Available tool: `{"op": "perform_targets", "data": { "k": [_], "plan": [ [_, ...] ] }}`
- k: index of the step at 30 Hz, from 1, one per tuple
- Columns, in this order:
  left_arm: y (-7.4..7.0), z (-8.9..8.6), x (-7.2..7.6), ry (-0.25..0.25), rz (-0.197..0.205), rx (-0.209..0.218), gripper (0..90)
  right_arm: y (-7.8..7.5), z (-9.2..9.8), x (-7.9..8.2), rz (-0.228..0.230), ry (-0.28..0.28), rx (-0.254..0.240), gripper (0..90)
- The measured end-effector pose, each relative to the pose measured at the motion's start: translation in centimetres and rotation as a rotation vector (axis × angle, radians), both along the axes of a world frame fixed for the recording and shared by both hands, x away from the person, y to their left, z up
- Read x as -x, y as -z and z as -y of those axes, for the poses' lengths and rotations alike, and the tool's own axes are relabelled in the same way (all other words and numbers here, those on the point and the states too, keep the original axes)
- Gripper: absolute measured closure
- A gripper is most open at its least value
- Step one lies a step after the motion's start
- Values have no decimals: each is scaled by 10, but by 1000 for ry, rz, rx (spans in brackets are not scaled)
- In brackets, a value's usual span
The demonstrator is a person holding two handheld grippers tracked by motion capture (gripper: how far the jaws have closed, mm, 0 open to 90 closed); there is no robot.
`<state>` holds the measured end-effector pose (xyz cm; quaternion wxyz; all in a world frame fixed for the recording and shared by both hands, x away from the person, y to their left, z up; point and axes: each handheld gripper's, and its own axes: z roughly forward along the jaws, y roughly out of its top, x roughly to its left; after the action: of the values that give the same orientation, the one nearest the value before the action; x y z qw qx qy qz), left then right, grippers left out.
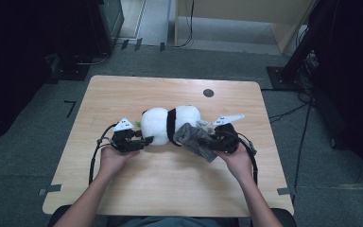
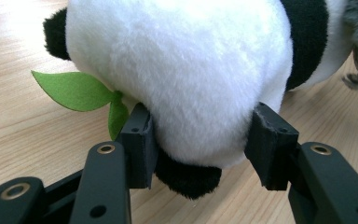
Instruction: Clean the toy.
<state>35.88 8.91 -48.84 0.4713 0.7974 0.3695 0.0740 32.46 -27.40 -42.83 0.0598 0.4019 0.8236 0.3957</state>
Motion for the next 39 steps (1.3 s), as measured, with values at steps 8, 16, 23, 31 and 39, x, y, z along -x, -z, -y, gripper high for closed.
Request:
{"op": "perform_targets", "data": {
  "k": [8,16,23,31,39],
  "plan": [
    [0,0,0,2,-1,0,487,17,22,-9,-36,68,11,754],
    [1,-1,0,2,-3,1,488,34,22,-19,-74,86,58,755],
    [1,-1,0,1,-3,1,488,35,26,-19,-77,90,50,756],
    [1,-1,-1,0,-6,2,489,23,29,-10,-39,39,-27,763],
    [0,0,-1,-2,-4,0,490,1,8,4,30,-67,-81,767]
  ]
}}
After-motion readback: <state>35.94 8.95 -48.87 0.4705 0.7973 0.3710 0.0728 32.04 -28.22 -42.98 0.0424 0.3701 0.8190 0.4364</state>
